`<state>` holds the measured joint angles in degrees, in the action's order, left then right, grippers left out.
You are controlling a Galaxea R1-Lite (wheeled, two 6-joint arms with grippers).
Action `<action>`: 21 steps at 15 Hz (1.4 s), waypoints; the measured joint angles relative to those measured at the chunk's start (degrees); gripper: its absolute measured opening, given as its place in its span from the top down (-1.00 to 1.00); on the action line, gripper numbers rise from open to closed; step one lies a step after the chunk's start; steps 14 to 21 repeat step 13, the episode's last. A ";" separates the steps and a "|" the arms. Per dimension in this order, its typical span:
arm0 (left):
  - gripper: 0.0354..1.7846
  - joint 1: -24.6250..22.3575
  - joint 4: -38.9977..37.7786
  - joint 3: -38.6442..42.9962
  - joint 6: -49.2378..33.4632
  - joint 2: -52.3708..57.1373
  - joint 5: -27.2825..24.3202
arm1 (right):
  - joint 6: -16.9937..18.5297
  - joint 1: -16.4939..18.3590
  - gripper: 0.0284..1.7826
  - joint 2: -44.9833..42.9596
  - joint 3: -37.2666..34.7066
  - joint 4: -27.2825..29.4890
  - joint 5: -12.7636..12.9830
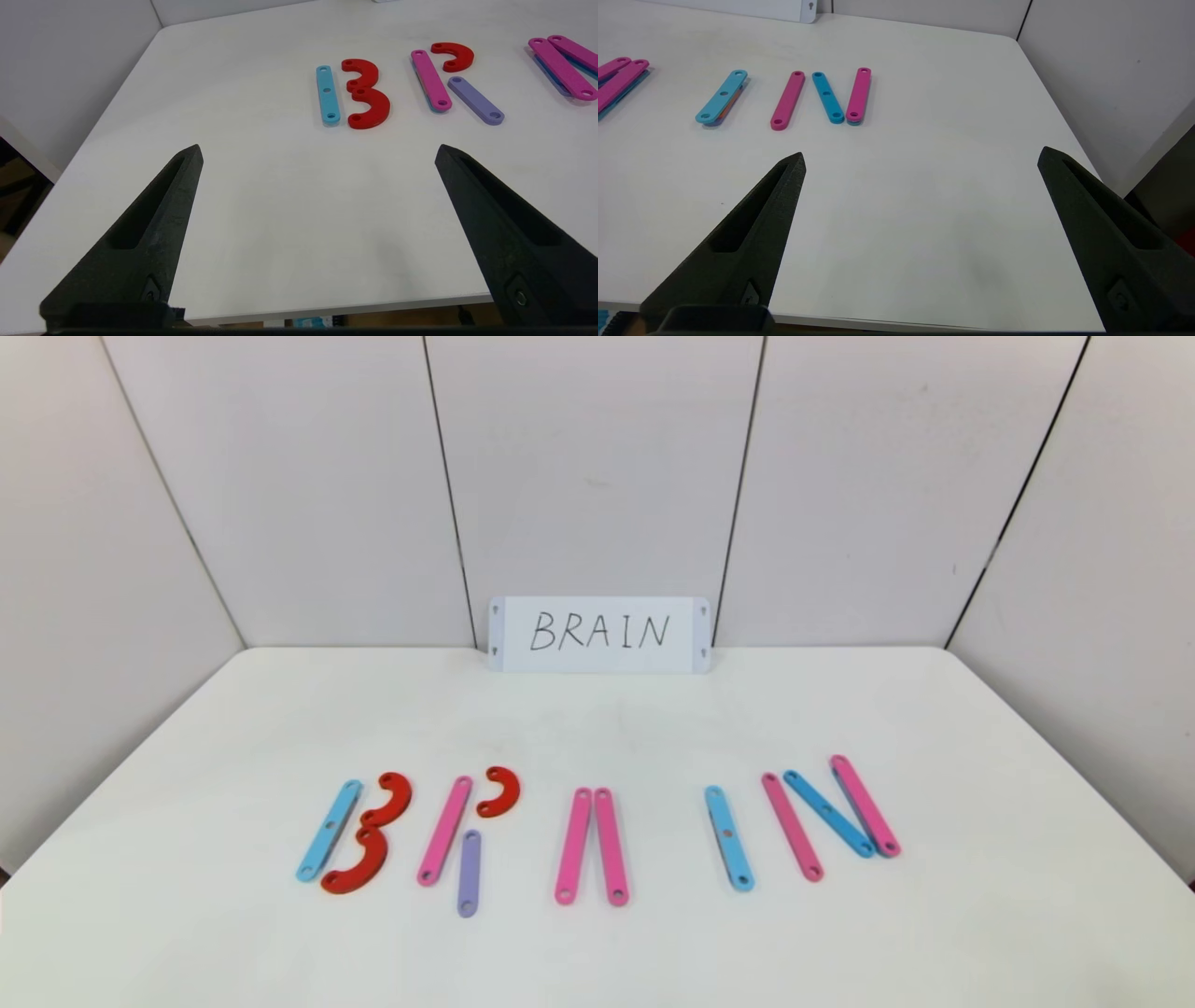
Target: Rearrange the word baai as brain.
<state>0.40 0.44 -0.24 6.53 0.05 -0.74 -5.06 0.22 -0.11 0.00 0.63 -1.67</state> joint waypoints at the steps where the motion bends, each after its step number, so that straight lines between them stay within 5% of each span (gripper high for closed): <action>1: -0.95 0.00 -0.13 0.09 -0.59 0.00 0.04 | 0.21 0.00 -0.95 0.00 0.00 0.00 0.00; 11: -0.95 0.00 -0.54 0.24 -5.91 0.02 0.30 | 4.24 -0.04 -0.95 0.00 0.00 -0.06 1.80; 21: -0.95 -0.02 -0.55 0.24 -6.12 0.02 0.33 | 4.38 -0.01 -0.95 0.00 0.00 -0.09 1.83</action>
